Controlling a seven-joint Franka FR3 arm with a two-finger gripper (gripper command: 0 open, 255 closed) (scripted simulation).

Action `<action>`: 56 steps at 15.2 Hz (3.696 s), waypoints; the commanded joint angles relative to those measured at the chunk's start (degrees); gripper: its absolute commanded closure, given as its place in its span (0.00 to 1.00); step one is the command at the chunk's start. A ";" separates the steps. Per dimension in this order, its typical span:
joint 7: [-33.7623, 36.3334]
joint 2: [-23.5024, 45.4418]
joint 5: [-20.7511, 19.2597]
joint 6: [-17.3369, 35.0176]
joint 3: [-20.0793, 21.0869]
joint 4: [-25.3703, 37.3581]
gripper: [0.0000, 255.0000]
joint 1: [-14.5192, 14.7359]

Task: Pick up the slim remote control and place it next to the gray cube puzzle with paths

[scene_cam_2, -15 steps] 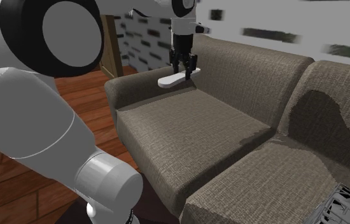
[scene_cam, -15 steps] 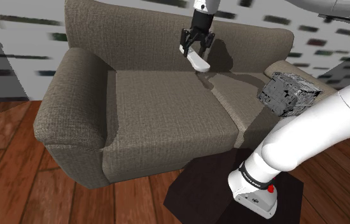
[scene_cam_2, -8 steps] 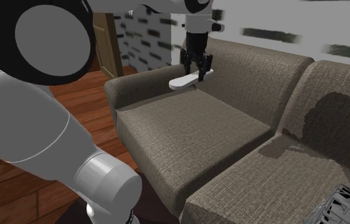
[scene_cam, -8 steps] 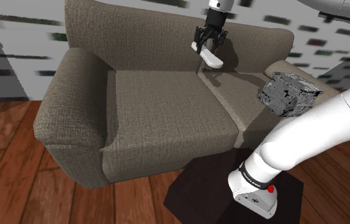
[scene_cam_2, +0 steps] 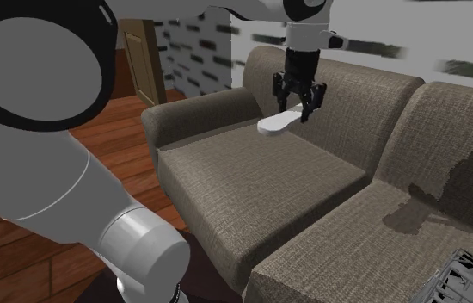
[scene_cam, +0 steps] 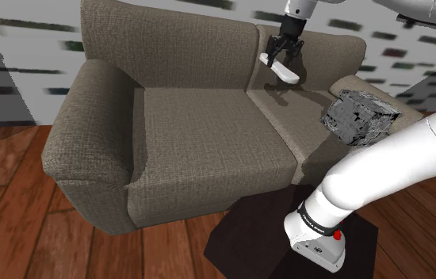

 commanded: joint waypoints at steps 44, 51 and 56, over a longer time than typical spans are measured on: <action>-34.43 19.02 3.93 15.54 -21.76 2.50 1.00 -11.40; -35.17 20.48 4.87 20.75 -21.88 -1.51 1.00 -11.55; -35.93 21.95 5.87 24.42 -21.93 -3.99 1.00 -11.69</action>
